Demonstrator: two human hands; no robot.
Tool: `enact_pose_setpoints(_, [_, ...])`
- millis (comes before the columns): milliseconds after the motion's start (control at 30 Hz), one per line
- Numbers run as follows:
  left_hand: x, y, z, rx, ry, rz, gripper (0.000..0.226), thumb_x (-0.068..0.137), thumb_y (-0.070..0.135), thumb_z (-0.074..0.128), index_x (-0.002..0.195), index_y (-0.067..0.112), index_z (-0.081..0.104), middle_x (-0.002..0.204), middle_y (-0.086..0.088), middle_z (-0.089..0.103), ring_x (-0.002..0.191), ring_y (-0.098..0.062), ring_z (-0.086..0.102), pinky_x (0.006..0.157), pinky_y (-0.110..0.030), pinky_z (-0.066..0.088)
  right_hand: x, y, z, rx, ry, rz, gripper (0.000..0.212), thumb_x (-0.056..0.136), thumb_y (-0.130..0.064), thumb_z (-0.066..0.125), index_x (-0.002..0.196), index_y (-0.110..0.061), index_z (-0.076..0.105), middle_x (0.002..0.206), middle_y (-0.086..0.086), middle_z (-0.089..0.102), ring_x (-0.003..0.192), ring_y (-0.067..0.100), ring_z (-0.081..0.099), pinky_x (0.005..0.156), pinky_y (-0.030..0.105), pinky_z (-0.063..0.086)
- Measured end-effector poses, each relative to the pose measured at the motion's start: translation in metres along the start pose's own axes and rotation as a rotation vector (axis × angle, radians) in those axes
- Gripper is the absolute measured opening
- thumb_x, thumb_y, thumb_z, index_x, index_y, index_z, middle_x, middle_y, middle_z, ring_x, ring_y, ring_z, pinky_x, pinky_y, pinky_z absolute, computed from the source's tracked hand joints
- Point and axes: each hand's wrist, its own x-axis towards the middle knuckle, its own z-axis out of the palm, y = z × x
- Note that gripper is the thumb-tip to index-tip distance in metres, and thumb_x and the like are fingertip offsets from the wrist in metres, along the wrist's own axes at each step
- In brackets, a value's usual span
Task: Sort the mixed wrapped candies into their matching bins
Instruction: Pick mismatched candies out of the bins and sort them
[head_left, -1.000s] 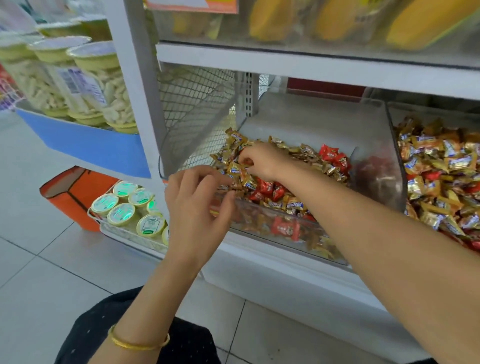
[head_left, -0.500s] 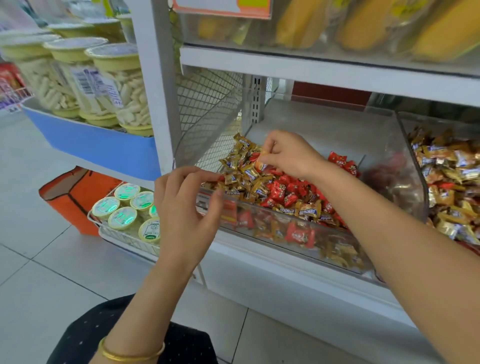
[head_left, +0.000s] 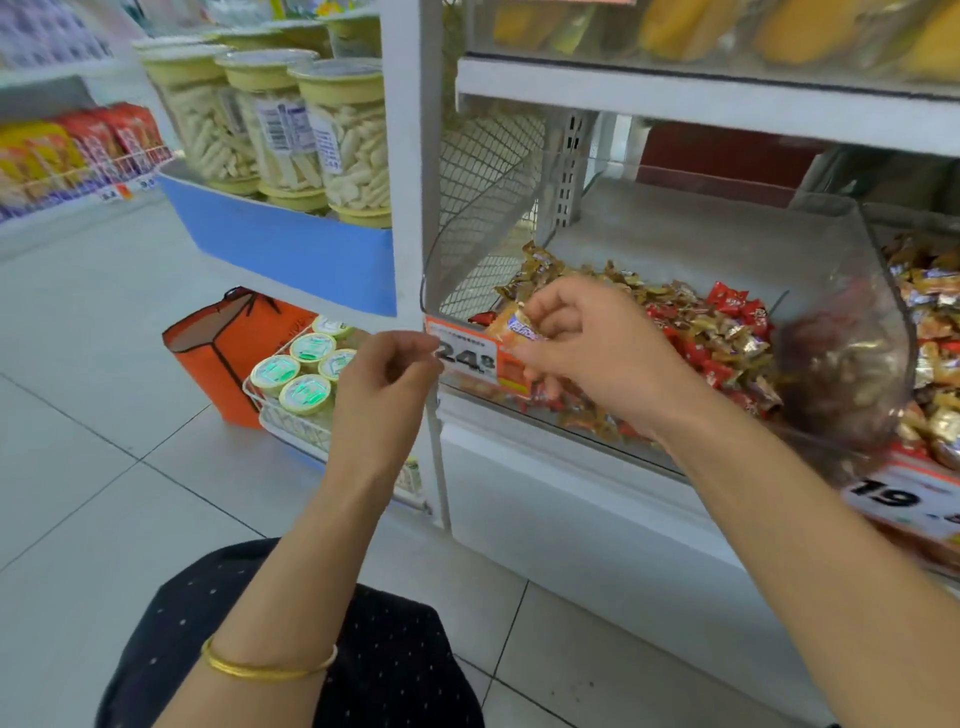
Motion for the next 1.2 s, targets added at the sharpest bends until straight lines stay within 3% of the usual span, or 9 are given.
enact_pose_setpoints(200, [-0.014,0.0,-0.016,-0.001,-0.282,-0.147,0.017,0.091,0.028,0.055,0.096,0.019,0.069,0.08,0.006,0.072,0.076,-0.008,0.058,0.072,-0.026,0.044,-0.013,0.009,0.031,0.097,-0.04,0.014,0.023,0.08,-0.007,0.072,0.101,0.001,0.068,0.076,0.012,0.066,0.048,0.006,0.057,0.046,0.02,0.049])
enact_pose_setpoints(300, [-0.014,-0.004,-0.019,0.019,-0.256,-0.111,0.013,0.091,0.025,0.056,0.091,0.017,0.067,0.072,0.008,0.07,0.068,-0.004,0.055,0.062,-0.018,0.041,-0.016,0.008,0.038,0.173,-0.035,0.023,0.023,0.079,-0.006,0.073,0.101,-0.003,0.068,0.071,0.008,0.065,0.051,0.007,0.056,0.046,0.02,0.047])
enact_pose_setpoints(433, [-0.012,-0.006,-0.021,-0.053,-0.247,-0.166,0.011,0.091,0.023,0.057,0.087,0.017,0.066,0.072,0.007,0.069,0.067,-0.005,0.053,0.066,-0.023,0.039,-0.014,0.009,0.04,0.273,-0.01,0.119,0.005,0.082,-0.004,0.068,0.083,-0.008,0.066,0.055,-0.003,0.064,0.046,0.006,0.054,0.042,0.018,0.043])
enact_pose_setpoints(600, [-0.008,-0.002,-0.013,-0.126,-0.202,-0.209,0.013,0.093,0.023,0.055,0.092,0.017,0.066,0.075,0.005,0.07,0.067,-0.006,0.054,0.067,-0.024,0.042,-0.008,0.004,0.034,0.206,0.08,0.084,0.008,0.083,-0.005,0.068,0.076,-0.007,0.065,0.054,0.006,0.062,0.042,0.012,0.053,0.038,0.02,0.042])
enact_pose_setpoints(800, [-0.001,0.0,0.014,0.103,-0.026,0.185,0.018,0.088,0.013,0.057,0.08,0.028,0.062,0.078,0.014,0.062,0.069,0.006,0.053,0.067,-0.013,0.044,-0.002,0.002,-0.01,0.062,0.203,0.069,0.008,0.085,-0.009,0.067,0.078,-0.011,0.066,0.053,0.007,0.062,0.038,0.016,0.049,0.036,0.021,0.04])
enact_pose_setpoints(900, [0.007,-0.002,0.028,0.277,0.048,0.397,0.011,0.086,0.017,0.058,0.086,0.026,0.065,0.089,0.008,0.062,0.088,-0.01,0.055,0.076,-0.024,0.04,0.006,0.015,-0.041,-0.045,0.308,0.12,0.01,0.085,-0.009,0.067,0.077,-0.013,0.064,0.056,0.006,0.062,0.038,0.011,0.049,0.038,0.02,0.039])
enact_pose_setpoints(967, [0.013,-0.004,0.037,0.395,0.087,0.507,0.012,0.084,0.023,0.056,0.091,0.024,0.066,0.096,0.004,0.063,0.095,-0.022,0.053,0.079,-0.022,0.028,0.014,0.023,-0.058,-0.095,0.33,0.161,0.008,0.085,-0.008,0.066,0.078,-0.011,0.065,0.056,0.005,0.061,0.039,0.011,0.049,0.038,0.02,0.038])
enact_pose_setpoints(1100, [0.016,-0.002,0.056,0.479,0.125,0.602,0.013,0.084,0.024,0.056,0.091,0.024,0.066,0.097,0.008,0.06,0.1,-0.023,0.05,0.078,-0.025,0.022,0.031,0.039,-0.073,-0.175,0.155,0.273,0.004,0.09,-0.01,0.061,0.089,-0.009,0.065,0.068,0.006,0.066,0.046,0.01,0.056,0.038,0.018,0.039])
enact_pose_setpoints(1200, [0.018,-0.002,0.068,0.505,0.134,0.603,0.013,0.084,0.026,0.056,0.091,0.026,0.066,0.097,0.011,0.059,0.101,-0.021,0.047,0.077,-0.025,0.019,0.045,0.051,-0.081,-0.447,0.217,0.283,0.013,0.093,-0.007,0.055,0.095,-0.013,0.067,0.069,0.003,0.064,0.042,0.004,0.052,0.038,0.015,0.035])
